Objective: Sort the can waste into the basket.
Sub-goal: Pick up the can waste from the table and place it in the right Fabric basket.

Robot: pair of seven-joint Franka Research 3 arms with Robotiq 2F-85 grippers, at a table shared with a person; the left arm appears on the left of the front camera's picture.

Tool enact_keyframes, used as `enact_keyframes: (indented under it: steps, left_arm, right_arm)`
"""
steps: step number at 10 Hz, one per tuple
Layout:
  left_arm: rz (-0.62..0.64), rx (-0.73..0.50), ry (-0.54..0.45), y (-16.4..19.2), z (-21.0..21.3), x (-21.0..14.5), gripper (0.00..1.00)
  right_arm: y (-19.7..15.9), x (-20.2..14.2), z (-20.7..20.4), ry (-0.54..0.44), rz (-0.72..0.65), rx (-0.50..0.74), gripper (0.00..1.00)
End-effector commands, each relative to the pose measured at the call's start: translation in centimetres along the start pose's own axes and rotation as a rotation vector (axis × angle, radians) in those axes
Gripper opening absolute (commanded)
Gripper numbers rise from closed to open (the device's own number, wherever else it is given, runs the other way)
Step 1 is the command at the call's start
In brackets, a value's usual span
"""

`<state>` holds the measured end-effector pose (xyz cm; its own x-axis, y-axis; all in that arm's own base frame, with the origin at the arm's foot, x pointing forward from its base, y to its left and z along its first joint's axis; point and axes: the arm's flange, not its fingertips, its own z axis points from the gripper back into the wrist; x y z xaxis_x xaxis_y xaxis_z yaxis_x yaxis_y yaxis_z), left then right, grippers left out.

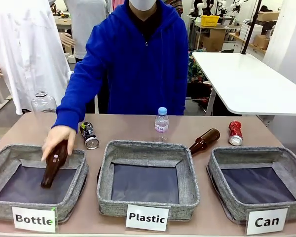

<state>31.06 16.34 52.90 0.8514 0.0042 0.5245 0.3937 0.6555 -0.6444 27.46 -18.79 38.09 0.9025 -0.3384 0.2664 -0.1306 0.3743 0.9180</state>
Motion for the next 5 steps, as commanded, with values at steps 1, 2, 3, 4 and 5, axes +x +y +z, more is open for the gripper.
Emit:
enact_keyframes:
  steps: [1, 2, 3, 4, 5]
  left_arm:
    - [0.014, -0.111, 0.013, 3.8, 8.3, 2.0, 1.0]
    - [0.087, -0.143, -0.044, 5.8, 13.6, 0.7, 1.0]
    - [0.147, -0.174, -0.117, 7.2, 17.3, -0.9, 1.0]
    - [0.164, -0.217, -0.168, 8.5, 19.6, -2.7, 1.0]
    - [0.18, -0.234, -0.197, 9.2, 20.6, -5.0, 1.0]
  right_arm:
    - [0.0, 0.3, 0.1, -0.015, 0.027, 0.021, 1.0]
    - [0.0, 0.3, 0.1, -0.015, 0.027, 0.021, 1.0]
    - [0.0, 0.3, 0.1, -0.015, 0.027, 0.021, 1.0]
    - [0.0, 0.3, 0.1, -0.015, 0.027, 0.021, 1.0]
    - [0.0, 0.3, 0.1, -0.015, 0.027, 0.021, 1.0]
